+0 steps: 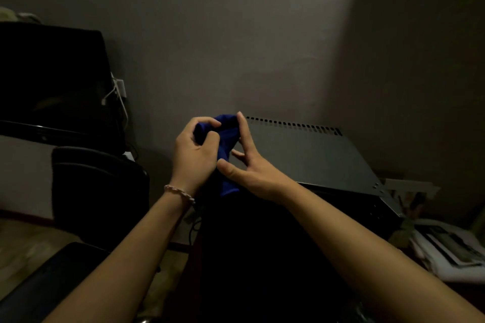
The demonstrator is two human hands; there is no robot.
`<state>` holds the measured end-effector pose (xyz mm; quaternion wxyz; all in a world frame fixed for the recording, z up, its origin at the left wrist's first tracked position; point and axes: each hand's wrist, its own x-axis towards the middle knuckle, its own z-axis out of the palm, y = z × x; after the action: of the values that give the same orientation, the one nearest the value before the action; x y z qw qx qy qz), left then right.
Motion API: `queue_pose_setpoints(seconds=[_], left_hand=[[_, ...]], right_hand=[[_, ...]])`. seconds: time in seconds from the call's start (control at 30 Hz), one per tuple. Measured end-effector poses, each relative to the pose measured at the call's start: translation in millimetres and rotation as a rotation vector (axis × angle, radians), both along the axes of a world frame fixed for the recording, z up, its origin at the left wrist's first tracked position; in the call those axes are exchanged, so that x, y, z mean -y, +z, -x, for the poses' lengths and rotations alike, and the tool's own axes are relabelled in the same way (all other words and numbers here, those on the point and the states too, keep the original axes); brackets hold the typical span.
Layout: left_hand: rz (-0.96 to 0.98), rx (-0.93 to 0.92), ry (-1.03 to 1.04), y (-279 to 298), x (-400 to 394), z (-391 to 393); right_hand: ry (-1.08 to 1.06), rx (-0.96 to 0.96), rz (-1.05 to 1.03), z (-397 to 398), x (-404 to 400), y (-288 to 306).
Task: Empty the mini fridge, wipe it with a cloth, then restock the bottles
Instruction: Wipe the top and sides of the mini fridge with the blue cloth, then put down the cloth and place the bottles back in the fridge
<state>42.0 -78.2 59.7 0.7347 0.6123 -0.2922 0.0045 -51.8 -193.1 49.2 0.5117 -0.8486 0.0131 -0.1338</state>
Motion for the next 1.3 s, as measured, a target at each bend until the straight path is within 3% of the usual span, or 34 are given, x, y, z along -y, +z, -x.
queue_pose_setpoints(seconds=[0.1,0.2,0.33,0.53,0.73,0.9,1.3], left_hand=[[0.224,-0.307,-0.204,0.5,1.1,30.0],[0.327,-0.546,-0.498,-2.8,7.9,65.3],[0.339,-0.662,-0.732,-12.2,26.2,113.0],[0.167,-0.589,-0.962,-43.1,59.3,177.6],[-0.168,-0.285,-0.947,-91.6,87.5,247.0],[-0.325,-0.124,-0.953,-118.6,138.1,297.2],[-0.845,0.390,-0.783,-182.2,284.8,427.2]], right_hand=[[-0.030,0.143,-0.049,14.9,-10.2,-6.8],[-0.181,0.196,-0.014,41.6,-10.1,-13.4],[-0.433,0.202,0.114,98.9,3.3,-23.9],[-0.734,0.122,0.292,195.8,7.5,-37.0],[-0.903,-0.138,0.414,300.0,28.5,-65.9],[-1.055,-0.262,0.459,386.2,79.8,-88.5],[-1.030,-0.598,0.468,560.2,230.2,-129.9]])
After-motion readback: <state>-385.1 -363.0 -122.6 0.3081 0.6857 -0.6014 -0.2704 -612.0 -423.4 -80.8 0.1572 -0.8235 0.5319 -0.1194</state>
